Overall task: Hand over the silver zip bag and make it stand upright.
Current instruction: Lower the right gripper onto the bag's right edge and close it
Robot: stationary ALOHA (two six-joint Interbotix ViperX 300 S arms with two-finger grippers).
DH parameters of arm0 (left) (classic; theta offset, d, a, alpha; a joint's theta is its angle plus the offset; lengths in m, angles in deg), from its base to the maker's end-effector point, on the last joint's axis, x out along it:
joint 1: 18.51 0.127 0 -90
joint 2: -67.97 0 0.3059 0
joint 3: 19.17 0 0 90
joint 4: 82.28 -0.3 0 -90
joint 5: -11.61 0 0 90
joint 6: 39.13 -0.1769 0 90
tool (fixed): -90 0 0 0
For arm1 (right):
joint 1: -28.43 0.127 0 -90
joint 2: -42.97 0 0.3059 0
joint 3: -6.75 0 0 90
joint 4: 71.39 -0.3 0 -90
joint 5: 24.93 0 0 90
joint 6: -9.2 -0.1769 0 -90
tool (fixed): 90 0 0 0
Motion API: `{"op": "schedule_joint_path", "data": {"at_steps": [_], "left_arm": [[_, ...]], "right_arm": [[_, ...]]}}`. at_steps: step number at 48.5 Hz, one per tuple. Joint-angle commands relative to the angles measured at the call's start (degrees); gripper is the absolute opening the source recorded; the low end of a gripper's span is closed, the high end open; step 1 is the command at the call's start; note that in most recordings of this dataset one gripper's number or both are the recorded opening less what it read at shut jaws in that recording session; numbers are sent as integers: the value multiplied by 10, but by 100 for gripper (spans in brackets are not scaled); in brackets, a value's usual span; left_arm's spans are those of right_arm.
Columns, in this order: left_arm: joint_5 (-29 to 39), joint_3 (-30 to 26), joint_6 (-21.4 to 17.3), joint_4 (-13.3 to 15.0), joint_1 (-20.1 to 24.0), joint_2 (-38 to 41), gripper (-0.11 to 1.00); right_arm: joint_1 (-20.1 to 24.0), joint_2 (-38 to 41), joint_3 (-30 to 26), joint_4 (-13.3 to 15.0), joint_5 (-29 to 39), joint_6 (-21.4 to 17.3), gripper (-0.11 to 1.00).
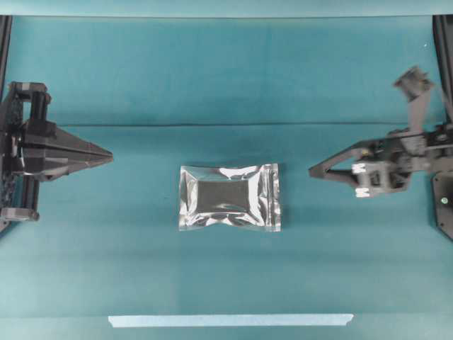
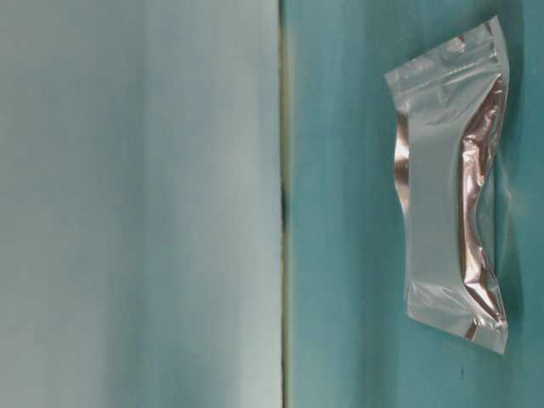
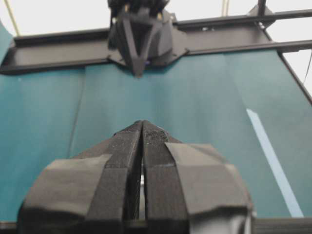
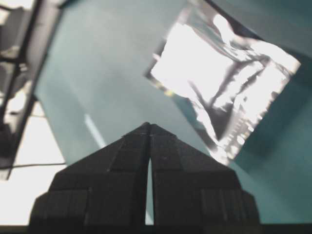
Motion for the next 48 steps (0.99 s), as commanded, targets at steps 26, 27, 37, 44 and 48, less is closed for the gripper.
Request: {"op": "schedule_joint_path", "data": {"at_steps": [26, 27, 37, 44, 48], "left_arm": [[25, -16, 5, -1, -5, 19, -1], [25, -16, 5, -2, -5, 21, -1], [25, -17, 5, -1, -5, 32, -1], [25, -17, 5, -2, -5, 35, -1], [25, -16, 5, -1, -5, 35, -1]], "right_arm": [[23, 123, 5, -4, -80, -98, 90], [25, 129, 9, -4, -88, -104, 90], [60, 202, 33, -3, -206, -190, 90], [76, 263, 26, 7, -264, -231, 90], [79, 296, 11, 11, -275, -239, 90]]}}
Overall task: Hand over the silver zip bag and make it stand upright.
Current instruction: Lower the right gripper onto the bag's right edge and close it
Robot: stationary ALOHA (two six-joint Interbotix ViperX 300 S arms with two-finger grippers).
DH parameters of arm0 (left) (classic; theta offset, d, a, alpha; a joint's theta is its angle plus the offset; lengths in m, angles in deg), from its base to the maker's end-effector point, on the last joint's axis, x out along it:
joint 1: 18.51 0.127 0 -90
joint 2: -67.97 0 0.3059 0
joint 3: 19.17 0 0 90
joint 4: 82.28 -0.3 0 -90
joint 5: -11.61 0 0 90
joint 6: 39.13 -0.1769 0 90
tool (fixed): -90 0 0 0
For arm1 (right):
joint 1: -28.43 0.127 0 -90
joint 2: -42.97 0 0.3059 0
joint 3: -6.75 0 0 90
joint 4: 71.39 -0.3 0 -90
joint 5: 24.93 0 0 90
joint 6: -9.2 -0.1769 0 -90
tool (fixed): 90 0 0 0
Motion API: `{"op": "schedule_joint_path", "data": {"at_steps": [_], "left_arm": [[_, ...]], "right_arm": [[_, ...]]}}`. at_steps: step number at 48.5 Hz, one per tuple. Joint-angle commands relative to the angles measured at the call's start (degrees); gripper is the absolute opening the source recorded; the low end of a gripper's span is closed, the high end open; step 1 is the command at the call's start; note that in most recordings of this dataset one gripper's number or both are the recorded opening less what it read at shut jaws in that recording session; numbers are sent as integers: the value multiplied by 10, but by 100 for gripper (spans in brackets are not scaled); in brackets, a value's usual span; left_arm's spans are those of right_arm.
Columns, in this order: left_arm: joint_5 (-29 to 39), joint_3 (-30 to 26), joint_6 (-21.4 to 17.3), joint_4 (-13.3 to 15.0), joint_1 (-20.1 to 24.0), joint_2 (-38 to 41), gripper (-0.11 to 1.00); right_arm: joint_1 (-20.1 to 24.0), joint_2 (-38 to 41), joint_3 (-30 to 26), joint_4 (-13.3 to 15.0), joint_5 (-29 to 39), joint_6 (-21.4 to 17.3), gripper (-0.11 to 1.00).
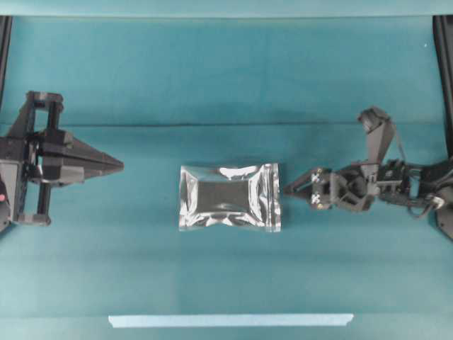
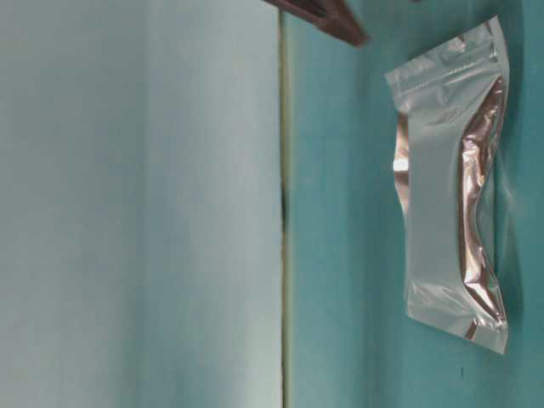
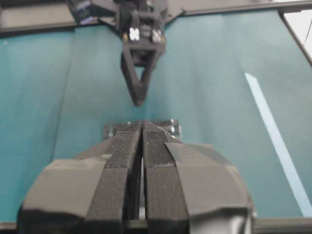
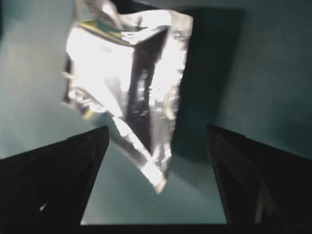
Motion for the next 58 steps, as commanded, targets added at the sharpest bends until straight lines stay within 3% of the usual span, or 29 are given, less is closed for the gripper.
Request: {"op": "schedule_joint_path", "data": {"at_steps": [1, 34, 58], "left_arm": [[-3, -15, 1, -1, -2, 0, -1], [-3, -12, 2, -1, -2, 0, -1], [-2, -8, 2, 0, -1, 0, -1]], "right_arm": [[5, 33, -21, 7, -18, -11, 90], [1, 129, -96, 10, -20, -12, 90], [-12, 139, -100, 10, -5, -12, 89]]}}
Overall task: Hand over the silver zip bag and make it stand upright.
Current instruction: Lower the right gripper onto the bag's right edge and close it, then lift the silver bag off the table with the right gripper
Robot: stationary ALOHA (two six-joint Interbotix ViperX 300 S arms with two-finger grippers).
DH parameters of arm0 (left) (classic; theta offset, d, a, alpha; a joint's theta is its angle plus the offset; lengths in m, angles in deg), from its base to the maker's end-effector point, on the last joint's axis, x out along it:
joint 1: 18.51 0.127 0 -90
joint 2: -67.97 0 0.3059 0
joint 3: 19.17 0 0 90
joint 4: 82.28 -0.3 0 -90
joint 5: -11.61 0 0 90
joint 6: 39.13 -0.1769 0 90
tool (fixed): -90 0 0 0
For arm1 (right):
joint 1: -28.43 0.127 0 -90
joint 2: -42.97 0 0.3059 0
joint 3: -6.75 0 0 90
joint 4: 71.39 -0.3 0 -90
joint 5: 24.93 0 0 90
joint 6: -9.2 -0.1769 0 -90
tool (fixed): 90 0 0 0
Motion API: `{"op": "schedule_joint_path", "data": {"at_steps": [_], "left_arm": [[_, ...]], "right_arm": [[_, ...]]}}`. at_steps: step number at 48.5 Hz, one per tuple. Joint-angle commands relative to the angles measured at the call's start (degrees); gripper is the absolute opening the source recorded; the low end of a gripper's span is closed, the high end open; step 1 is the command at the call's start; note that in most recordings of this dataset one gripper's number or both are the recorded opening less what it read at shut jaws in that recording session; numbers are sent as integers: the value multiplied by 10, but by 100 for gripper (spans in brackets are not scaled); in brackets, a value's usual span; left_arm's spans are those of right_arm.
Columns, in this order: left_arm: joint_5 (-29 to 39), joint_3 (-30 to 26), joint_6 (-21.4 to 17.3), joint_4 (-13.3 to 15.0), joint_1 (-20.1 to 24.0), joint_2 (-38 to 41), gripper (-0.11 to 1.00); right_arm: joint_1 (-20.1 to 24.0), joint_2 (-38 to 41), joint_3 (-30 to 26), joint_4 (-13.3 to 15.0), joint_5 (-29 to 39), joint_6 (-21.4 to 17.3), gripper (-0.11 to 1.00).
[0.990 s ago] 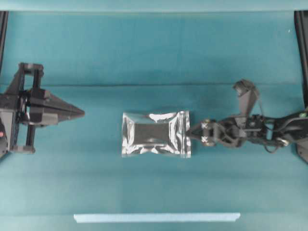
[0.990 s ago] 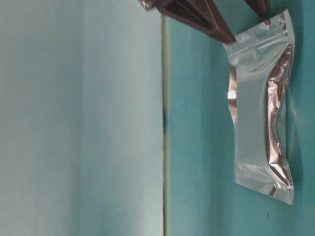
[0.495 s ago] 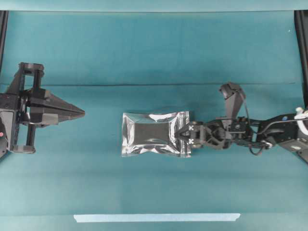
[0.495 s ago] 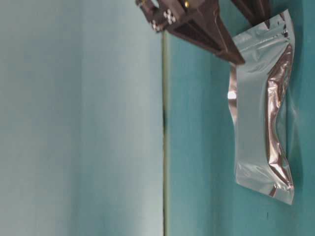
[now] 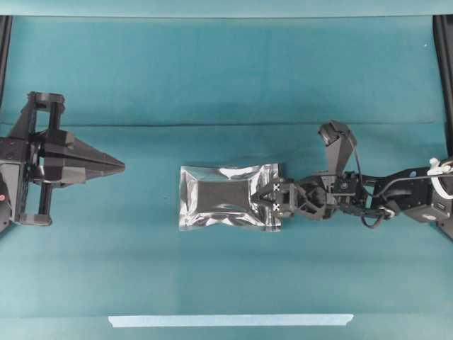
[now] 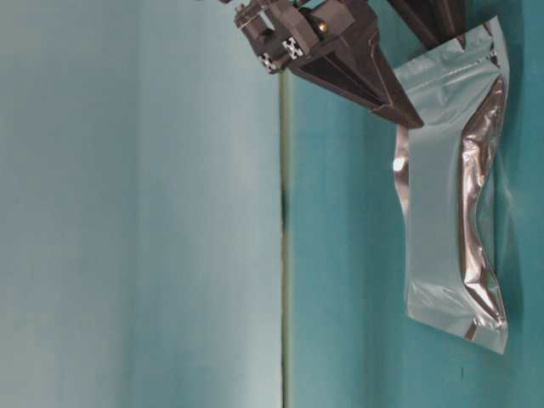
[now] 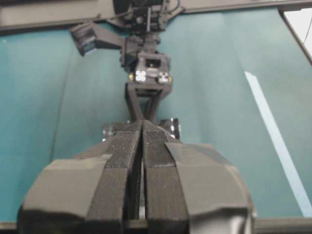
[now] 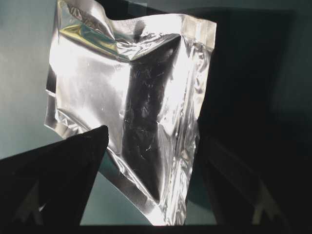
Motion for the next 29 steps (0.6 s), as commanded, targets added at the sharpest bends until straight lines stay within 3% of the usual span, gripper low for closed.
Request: {"op": "schedule_joint_path", "data": {"at_steps": [1, 8, 14, 17, 29], "left_arm": [[-4, -8, 1, 0, 0, -1, -1], [-4, -8, 1, 0, 0, -1, -1], [-4, -7, 1, -1, 1, -1, -1], [-4, -7, 1, 0, 1, -1, -1], [-4, -7, 1, 0, 2, 0, -1]], "right_arm": [[-9, 18, -11, 2, 6, -4, 89], [-10, 22, -15, 1, 15, -6, 87], [-13, 23, -20, -3, 39, -5, 76], [-18, 24, -24, -3, 52, -4, 66], [-27, 24, -29, -3, 74, -2, 9]]}}
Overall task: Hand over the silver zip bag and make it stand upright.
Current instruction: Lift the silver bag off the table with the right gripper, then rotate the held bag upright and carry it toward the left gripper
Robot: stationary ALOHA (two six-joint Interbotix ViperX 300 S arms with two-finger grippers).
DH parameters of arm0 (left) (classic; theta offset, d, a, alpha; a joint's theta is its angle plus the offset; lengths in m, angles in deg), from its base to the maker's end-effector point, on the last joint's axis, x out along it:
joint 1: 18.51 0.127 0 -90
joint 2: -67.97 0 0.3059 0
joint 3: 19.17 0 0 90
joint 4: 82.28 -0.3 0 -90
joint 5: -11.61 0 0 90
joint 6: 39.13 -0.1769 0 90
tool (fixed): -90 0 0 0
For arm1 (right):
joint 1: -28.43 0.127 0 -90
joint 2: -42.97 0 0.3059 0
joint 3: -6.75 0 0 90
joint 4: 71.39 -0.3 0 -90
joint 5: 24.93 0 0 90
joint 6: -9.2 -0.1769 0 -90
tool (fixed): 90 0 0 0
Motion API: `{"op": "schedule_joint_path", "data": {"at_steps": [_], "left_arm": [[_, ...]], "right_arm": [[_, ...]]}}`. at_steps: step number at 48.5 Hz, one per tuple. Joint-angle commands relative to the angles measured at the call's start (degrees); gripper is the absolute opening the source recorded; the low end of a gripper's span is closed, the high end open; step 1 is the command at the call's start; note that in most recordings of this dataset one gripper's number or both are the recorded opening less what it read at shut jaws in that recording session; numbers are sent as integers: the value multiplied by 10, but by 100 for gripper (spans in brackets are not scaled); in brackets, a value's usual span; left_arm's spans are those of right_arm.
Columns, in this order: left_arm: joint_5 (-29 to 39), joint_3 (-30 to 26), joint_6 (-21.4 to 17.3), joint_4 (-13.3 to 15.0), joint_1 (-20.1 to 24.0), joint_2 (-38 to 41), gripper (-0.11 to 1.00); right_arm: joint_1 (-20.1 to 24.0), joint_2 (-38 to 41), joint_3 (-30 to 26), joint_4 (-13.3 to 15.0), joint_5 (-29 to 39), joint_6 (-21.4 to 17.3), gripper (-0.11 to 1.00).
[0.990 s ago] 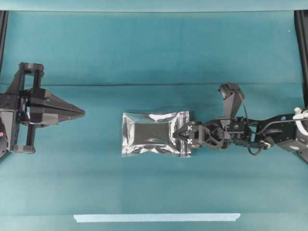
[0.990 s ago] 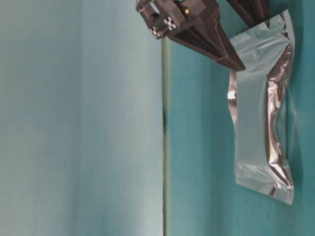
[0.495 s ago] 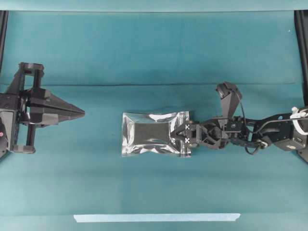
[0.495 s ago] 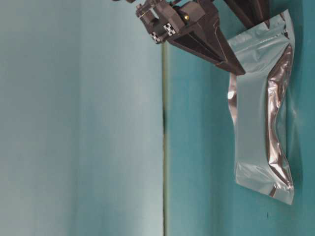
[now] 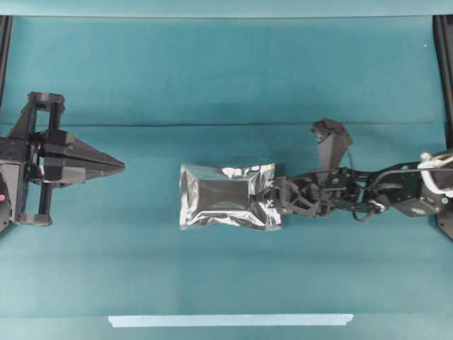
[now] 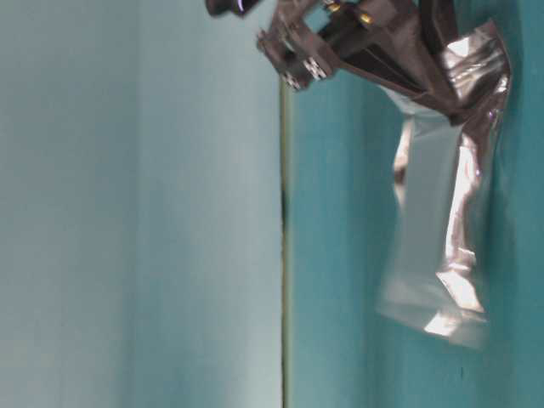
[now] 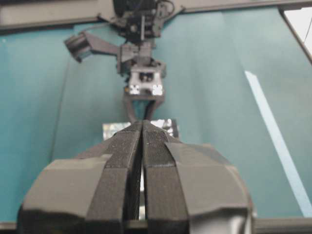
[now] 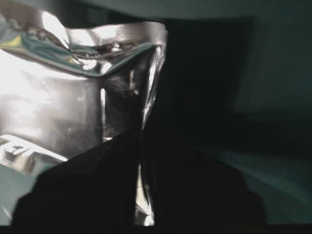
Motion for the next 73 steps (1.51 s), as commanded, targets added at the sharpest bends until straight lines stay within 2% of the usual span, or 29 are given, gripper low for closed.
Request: {"op": "schedule_joint_path", "data": {"at_steps": [1, 4, 21, 34, 41, 50, 63, 73], "left_arm": [[-4, -7, 1, 0, 2, 0, -1], [-4, -6, 1, -1, 3, -1, -1], [-4, -6, 1, 0, 3, -1, -1], [-4, -3, 1, -1, 3, -3, -1], [-4, -2, 2, -1, 2, -3, -1], [0, 0, 15, -1, 2, -4, -1], [19, 4, 45, 0, 2, -4, -1], [29, 4, 84, 0, 2, -4, -1]], "right_arm": [[-6, 11, -7, -1, 4, -2, 6], [-6, 11, -9, -1, 4, -1, 2], [-6, 7, -11, 0, 6, 6, 2], [-8, -35, -11, 0, 8, 51, 2], [-12, -69, -18, 1, 33, 82, 2], [-26, -98, -52, 2, 115, 149, 2], [-63, -128, -171, 14, 310, 287, 2], [-91, -134, -254, 40, 438, 350, 2]]}}
